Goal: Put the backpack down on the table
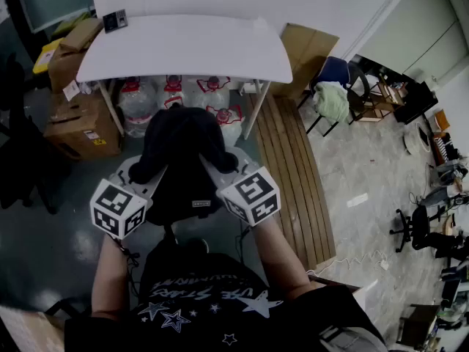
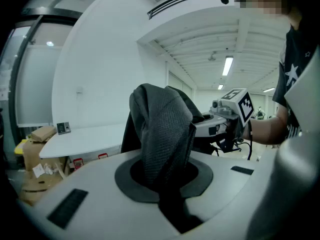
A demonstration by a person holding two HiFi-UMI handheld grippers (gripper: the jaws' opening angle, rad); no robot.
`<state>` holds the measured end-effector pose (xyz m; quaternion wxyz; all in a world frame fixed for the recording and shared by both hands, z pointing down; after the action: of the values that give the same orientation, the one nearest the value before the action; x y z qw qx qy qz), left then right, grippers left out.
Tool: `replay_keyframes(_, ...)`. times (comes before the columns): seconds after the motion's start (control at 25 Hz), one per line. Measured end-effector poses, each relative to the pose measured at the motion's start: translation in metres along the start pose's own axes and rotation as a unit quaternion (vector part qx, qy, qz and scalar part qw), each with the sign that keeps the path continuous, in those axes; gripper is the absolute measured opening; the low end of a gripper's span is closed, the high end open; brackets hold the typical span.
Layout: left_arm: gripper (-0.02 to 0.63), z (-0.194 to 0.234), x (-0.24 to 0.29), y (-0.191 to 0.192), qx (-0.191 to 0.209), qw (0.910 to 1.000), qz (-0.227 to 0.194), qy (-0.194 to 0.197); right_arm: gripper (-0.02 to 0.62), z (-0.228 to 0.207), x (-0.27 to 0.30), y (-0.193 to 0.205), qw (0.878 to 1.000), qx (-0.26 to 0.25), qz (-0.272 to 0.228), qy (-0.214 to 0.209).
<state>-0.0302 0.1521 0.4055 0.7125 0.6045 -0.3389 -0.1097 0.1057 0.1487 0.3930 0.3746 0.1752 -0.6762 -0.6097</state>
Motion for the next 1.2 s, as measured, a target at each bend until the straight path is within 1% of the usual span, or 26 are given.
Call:
replay_keyframes(0.16,0.048,-0.009,-0.001,0.001,-0.001,1.0000,0.005,0.005,0.021,0.002,-0.008,0.002,1.000,0.000,0.002,-0.003)
replay_keyframes(0.52,0.048,-0.032,-0.006,0.005,0.003,0.9999,0.011,-0.003,0.021,0.009,-0.026,0.010,1.000,-0.010,0.001,-0.014)
replay_keyframes(0.72,0.048,-0.039,-0.010,0.006,0.002,0.9999,0.012,-0.004,0.021,0.013,-0.034,0.012,1.000,-0.008,-0.007,-0.024)
replay_keyframes(0.92,0.048,-0.039,-0.012,0.005,0.007,0.9998,0.013,-0.009,0.023,0.013,-0.033,0.012,0.999,-0.001,-0.016,-0.032)
replay_keyframes(1.08,0.048,-0.038,-0.013,0.006,0.000,0.9999,0.012,-0.008,0.023,0.013,-0.031,0.011,0.999,-0.002,-0.012,-0.034)
replay_keyframes(1.2,0.048,-0.029,-0.010,0.008,-0.003,0.9999,0.013,-0.004,0.023,0.011,-0.022,0.010,0.999,-0.003,-0.006,-0.032)
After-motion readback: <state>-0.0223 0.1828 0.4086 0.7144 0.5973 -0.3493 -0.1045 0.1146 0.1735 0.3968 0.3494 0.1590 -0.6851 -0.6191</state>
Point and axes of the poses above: the fingertips, and each gripper's own axes: x forward along the fingers, z to its left, y out of its underside, the point moved 4 cm from there along -x, backward along the fingers
